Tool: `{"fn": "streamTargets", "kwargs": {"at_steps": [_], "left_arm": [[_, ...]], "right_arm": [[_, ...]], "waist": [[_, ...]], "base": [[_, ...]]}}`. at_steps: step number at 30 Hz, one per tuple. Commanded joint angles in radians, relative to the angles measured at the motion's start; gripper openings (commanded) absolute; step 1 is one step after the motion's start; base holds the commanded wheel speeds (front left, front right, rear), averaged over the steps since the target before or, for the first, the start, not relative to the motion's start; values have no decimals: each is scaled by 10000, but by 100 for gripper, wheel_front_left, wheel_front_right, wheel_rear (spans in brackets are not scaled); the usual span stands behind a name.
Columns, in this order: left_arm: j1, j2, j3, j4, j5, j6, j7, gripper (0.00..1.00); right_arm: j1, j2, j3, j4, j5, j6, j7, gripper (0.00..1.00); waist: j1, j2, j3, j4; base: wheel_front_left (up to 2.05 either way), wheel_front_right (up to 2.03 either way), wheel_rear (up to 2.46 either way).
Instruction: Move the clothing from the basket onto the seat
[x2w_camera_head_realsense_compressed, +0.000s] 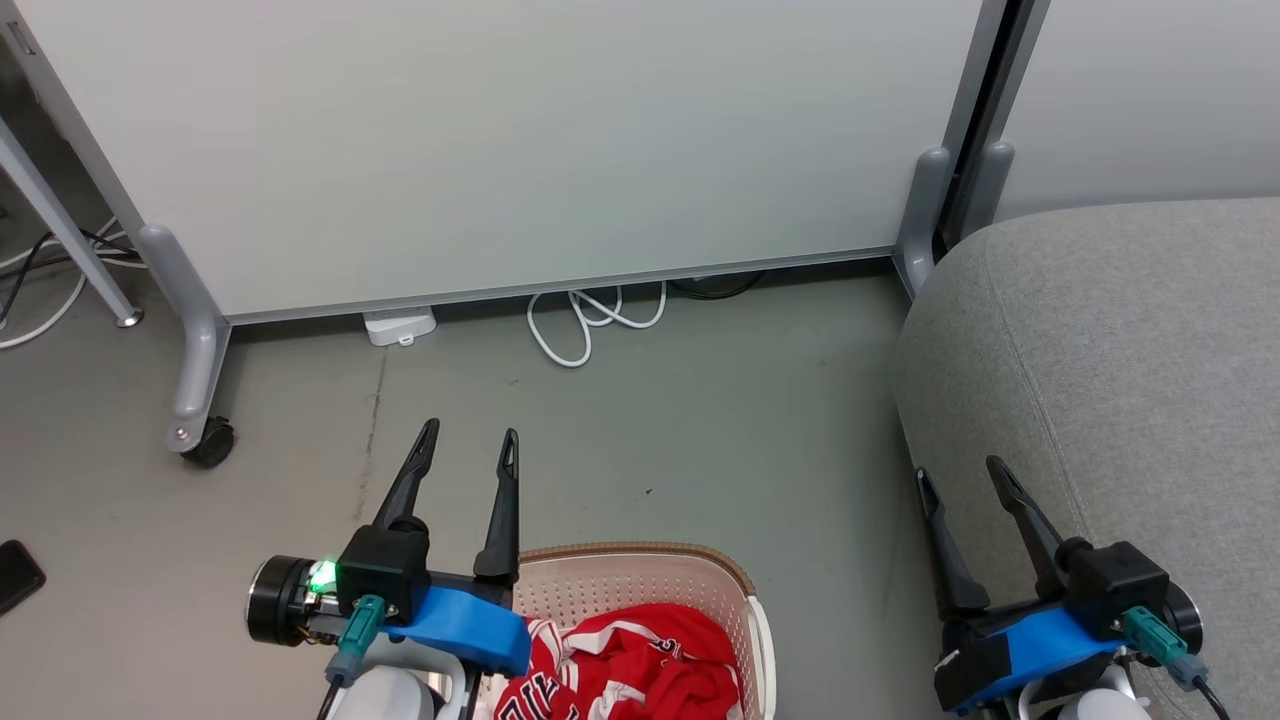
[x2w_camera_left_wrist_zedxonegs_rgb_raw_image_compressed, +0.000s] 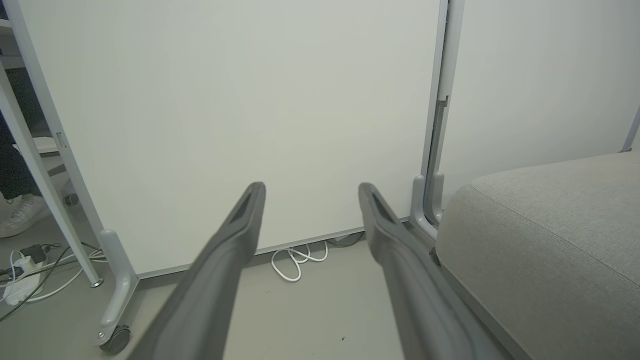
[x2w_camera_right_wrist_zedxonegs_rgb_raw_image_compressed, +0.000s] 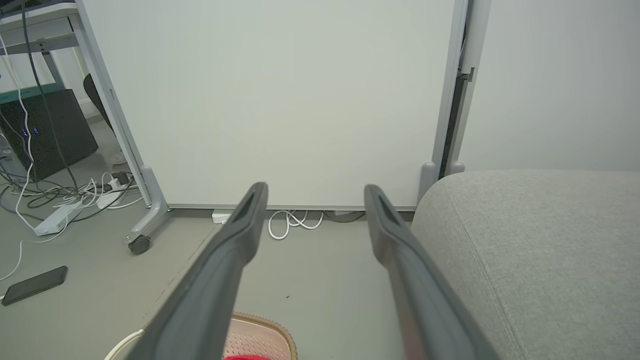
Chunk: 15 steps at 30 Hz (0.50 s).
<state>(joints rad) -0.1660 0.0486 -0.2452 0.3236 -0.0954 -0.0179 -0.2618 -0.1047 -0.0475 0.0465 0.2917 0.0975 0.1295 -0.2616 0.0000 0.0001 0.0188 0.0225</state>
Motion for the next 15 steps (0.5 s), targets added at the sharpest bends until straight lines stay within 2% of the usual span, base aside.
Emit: {"fn": "streamTargets", "kwargs": {"at_steps": [1,9,15], "left_arm": [[-98,33,-21,25,-16,4,-49,100],[-205,31,6,105,-34,-86,-49,100],[-813,41,-165,597,257,-485,-41,100]], "right_arm": [[-136,-51,0,27,-50,22,-52,100],[-150,-51,-19,-6,-64,22,-49,100],[-391,-48,-120,-207,-195,22,-44,100]], "waist": [[0,-1,-1,4],[0,-1,55,-22],[0,-1,455,-180]], "base": [[0,0,0],[0,0,0],[0,0,0]]}}
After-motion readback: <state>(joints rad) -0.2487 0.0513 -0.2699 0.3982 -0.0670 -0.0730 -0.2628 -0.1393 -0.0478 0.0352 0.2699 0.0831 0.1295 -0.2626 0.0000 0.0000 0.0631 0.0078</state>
